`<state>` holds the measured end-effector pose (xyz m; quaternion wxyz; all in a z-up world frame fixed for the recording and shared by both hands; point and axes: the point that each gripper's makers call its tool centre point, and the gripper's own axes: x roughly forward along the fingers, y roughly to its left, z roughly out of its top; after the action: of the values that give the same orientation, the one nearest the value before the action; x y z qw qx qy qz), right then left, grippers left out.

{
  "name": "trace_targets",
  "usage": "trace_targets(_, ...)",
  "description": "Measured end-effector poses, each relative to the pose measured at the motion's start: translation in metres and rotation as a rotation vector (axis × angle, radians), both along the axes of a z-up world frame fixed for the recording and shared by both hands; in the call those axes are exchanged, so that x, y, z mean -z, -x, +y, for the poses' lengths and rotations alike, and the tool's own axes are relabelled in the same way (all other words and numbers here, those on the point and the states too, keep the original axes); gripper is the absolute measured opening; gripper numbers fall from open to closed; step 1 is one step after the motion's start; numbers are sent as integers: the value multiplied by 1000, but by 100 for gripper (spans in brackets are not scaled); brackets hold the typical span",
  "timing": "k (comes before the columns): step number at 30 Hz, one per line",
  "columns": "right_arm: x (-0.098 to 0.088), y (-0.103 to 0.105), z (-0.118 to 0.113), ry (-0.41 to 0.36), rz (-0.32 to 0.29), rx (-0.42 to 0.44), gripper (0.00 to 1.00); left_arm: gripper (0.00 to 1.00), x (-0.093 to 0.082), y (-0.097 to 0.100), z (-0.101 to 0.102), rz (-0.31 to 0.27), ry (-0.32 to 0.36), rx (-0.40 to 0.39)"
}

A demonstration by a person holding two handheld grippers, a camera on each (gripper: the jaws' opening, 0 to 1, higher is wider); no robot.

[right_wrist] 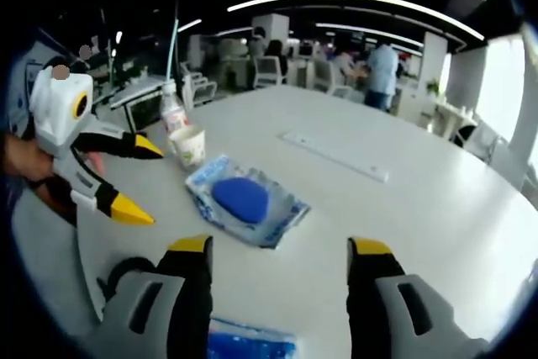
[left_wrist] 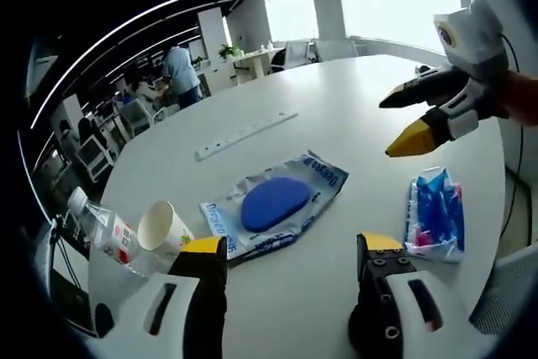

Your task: Arrange the tabletop items into an orderly group along one side of the table until the central work area is clear of visible clutter.

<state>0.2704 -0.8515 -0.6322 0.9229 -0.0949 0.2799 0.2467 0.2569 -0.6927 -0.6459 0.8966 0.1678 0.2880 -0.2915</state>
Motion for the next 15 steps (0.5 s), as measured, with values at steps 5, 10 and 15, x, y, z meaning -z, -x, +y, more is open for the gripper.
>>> trace_targets(5,0,6,-2,-3,16,-7,55,61,-1,7,-3,5,2,4)
trace_targets(10,4,14,-9,-3,38,-9,52,59,-2,13,-7,10,7,8)
trace_targets(15,5,20,-18,1,51,-10,47,55,-2,20,-16,16,17,20)
